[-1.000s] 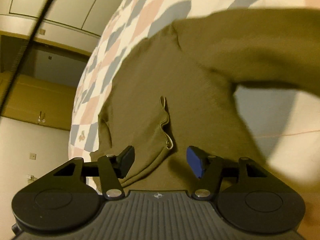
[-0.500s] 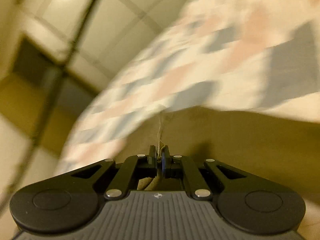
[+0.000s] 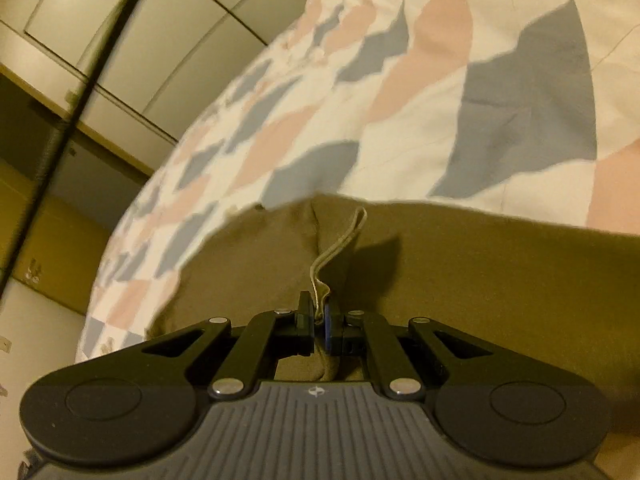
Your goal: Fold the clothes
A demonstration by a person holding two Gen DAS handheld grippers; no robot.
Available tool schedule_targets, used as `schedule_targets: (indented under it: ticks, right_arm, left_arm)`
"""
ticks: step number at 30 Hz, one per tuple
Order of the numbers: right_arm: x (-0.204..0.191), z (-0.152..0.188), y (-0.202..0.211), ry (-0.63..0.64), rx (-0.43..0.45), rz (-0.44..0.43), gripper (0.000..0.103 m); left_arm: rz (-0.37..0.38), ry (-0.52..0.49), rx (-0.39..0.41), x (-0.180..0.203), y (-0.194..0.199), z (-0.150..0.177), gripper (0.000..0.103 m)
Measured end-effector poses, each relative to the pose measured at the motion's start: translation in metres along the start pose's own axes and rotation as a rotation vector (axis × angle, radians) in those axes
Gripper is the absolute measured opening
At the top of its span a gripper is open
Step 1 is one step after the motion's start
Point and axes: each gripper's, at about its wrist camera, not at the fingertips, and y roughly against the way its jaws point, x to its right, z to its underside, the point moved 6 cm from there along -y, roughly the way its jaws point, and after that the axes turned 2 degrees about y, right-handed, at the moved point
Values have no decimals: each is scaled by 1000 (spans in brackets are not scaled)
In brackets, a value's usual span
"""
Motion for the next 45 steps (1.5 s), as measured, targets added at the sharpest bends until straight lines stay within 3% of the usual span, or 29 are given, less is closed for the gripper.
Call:
schedule_targets:
  ticks: [1, 4, 6, 9, 10, 12, 14, 17, 19, 20, 23, 27, 30, 34, 41, 44, 45]
  right_arm:
    - [-5, -4, 6, 24, 36, -27, 6]
    - [4, -10, 2, 89, 38, 66, 6]
    - [26, -3, -13, 69, -51, 176, 7]
    - [44, 5, -19, -22, -102, 190, 17]
    - [45, 4, -17, -41, -92, 190, 27]
    - [41, 2, -11, -45, -62, 192, 35]
    - [41, 4, -16, -3, -91, 236, 33]
    - [55, 8, 12, -39, -66, 280, 34]
    - [65, 10, 32, -67, -47, 308, 50]
    - [69, 12, 42, -80, -37, 322, 53]
    - [84, 16, 72, -122, -7, 364, 54]
    - [130, 58, 132, -375, -46, 318, 54]
    - [166, 81, 177, -552, -4, 344, 54]
    - [209, 95, 228, -741, 138, 350, 54]
    - [247, 95, 273, -863, 355, 378, 60]
    - [262, 101, 275, -930, 386, 385, 53]
    - [265, 102, 273, -943, 389, 386, 47]
  left_arm:
    - [-1, 2, -13, -2, -1, 3, 23]
    - [12, -33, -12, 3, 3, 5, 22]
    - [37, -44, 5, 7, 10, 1, 23]
    - [82, -38, 44, 11, 22, -8, 24]
    - [97, -30, 59, 11, 26, -12, 26]
    - [90, -31, 50, 11, 22, -16, 32]
    - [46, -45, 2, 9, 10, -12, 31]
    - [37, -35, -28, 7, 9, -6, 28]
    - [61, -39, -34, 12, 19, 0, 28]
    - [76, -43, -43, 18, 24, 4, 28]
    - [121, -58, -73, 36, 37, 19, 28]
    - [164, -80, -93, 64, 54, 35, 28]
    - [199, -85, -102, 79, 63, 40, 29]
    - [210, -127, -100, 97, 69, 44, 29]
    - [232, -142, -85, 112, 77, 42, 31]
    - [235, -143, -80, 110, 75, 40, 31]
    - [239, -138, -77, 108, 75, 37, 31]
